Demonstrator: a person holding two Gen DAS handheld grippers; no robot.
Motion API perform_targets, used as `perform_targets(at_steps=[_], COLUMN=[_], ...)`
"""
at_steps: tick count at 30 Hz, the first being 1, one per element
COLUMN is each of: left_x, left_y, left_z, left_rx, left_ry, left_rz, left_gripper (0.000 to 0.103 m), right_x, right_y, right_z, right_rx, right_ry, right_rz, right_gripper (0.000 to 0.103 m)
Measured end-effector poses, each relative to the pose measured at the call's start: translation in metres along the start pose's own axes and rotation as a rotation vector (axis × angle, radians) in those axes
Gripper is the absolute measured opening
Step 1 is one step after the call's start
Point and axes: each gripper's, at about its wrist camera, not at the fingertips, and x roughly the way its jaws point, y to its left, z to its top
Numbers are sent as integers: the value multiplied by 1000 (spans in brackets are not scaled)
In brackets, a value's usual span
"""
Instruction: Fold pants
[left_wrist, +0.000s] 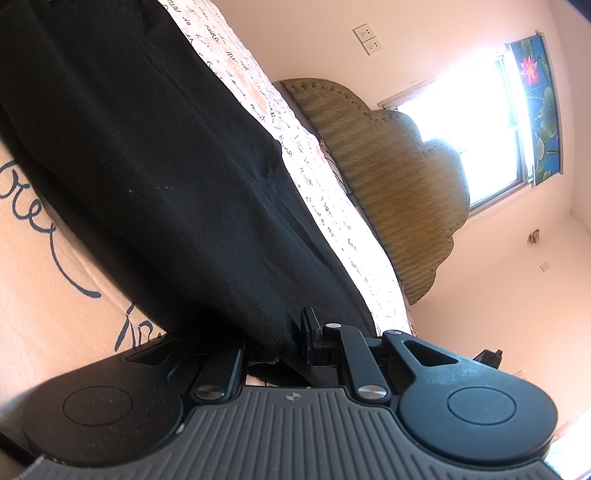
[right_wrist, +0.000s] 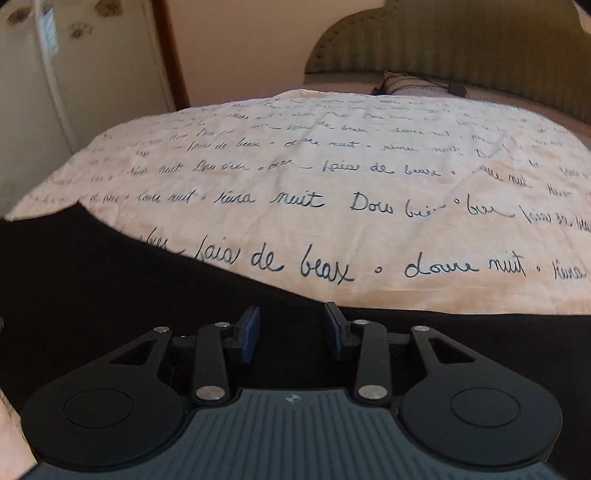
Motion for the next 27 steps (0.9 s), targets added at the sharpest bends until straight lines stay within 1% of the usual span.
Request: perform_targets(at_steps=[1, 2, 3, 4, 5, 6, 7, 8, 9, 11, 12, 13, 15, 16, 18, 19, 23, 26, 27], left_x=[0, 0, -1, 0, 0, 0, 0, 0, 0, 0, 1, 1, 1, 1, 1, 1, 1, 2, 2], left_y=[1, 1, 2, 2, 3, 3, 4, 4, 4, 4, 4, 4, 4, 3, 2, 2, -2, -5, -6], left_z=[0, 0, 1, 1, 1, 1, 1, 1, 1, 1, 1, 1, 1, 1, 0, 0, -1, -2, -2], left_rx=[-1, -2, -2, -3, -4, -5, -6, -7, -7, -7, -6, -5, -1, 1, 5, 8, 21, 32, 37], left_ry=[0, 0, 0, 0, 0, 0, 0, 0, -1, -1, -1, -1, -1, -1, -2, -2, -5, -7, -7], left_rz=[-2, -4, -6, -8, -10, -11, -13, -14, -14, -14, -13, -12, -9, -7, -3, -1, 12, 24, 29], left_gripper=[22, 22, 22, 22, 22, 23, 23, 23, 23, 23, 23, 23, 23, 23, 23, 23, 23, 23, 23], right_x=[-2, -8, -16, -30, -46, -61, -79, -97, -115, -147, -159, -166, -173, -174, -167, -163, -149, -138, -135], right_y=[-10, -16, -20, -24, -29, -36, -45, -56, -70, -99, -115, -130, -150, -156, -161, -161, -164, -163, -159], right_z=[4, 5, 6, 4, 1, -2, -10, -22, -35, -63, -78, -93, -113, -120, -129, -129, -120, -112, -109], right_rx=[76, 126, 162, 188, 210, 238, 284, 344, 412, 563, 652, 736, 840, 869, 915, 926, 948, 942, 918], right_ry=[9, 21, 25, 14, -15, -59, -106, -149, -187, -251, -264, -266, -251, -244, -251, -256, -281, -300, -301], right_rz=[34, 51, 46, 32, 18, 10, 7, 2, -7, -27, -31, -40, -54, -58, -16, -9, 23, 15, 6], right_gripper=[36, 36, 36, 37, 37, 40, 52, 61, 75, 76, 76, 76, 76, 76, 76, 76, 79, 81, 81])
